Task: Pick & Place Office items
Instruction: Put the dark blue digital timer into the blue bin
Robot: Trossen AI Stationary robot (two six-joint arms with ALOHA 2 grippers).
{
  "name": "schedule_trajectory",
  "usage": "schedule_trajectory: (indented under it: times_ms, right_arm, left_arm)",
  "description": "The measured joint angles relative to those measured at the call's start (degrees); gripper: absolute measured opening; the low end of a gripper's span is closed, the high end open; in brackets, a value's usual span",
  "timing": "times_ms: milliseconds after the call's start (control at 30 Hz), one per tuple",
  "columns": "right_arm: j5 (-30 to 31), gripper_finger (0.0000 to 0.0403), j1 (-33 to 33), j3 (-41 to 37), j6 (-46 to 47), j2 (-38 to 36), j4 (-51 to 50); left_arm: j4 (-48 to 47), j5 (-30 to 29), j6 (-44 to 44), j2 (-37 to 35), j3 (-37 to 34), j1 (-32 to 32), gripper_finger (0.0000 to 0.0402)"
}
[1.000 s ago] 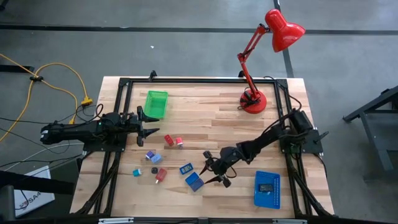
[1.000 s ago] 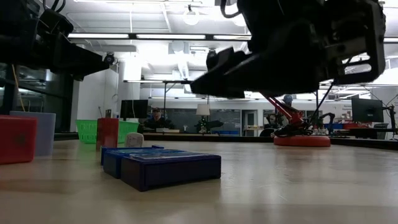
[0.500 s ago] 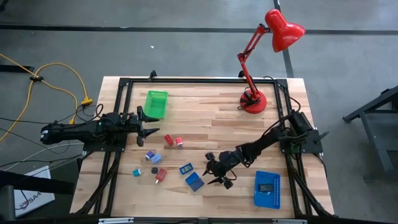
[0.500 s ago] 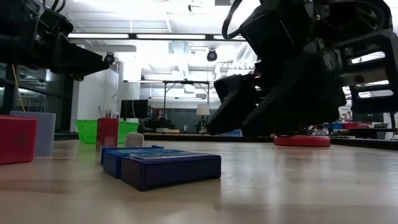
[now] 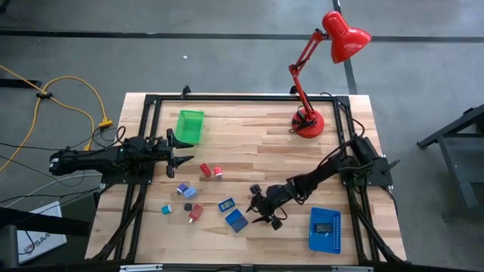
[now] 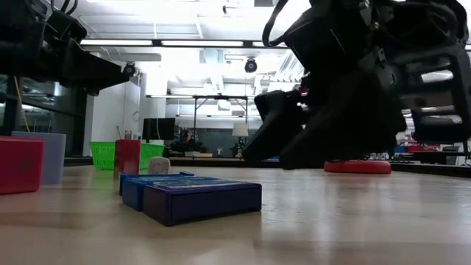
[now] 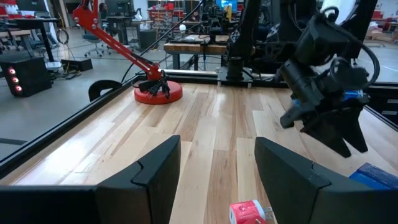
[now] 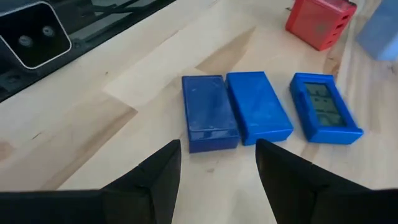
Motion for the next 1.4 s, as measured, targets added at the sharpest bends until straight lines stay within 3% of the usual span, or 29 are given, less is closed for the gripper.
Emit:
schedule_trajectory:
  times_ms: [733,1400]
  right_arm:
    - [-0.3,0.0194,0.3,0.1,1.5,5.0,7.9]
    - [-0.2,0.0194,0.3,0.1,1.8,5.1,8.6]
  left_arm:
    - [0.2,0.0,0.0,0.0,0.0,0.0,0.0199]
    - [0.2,0.0,0.0,0.0,0.0,0.0,0.0199]
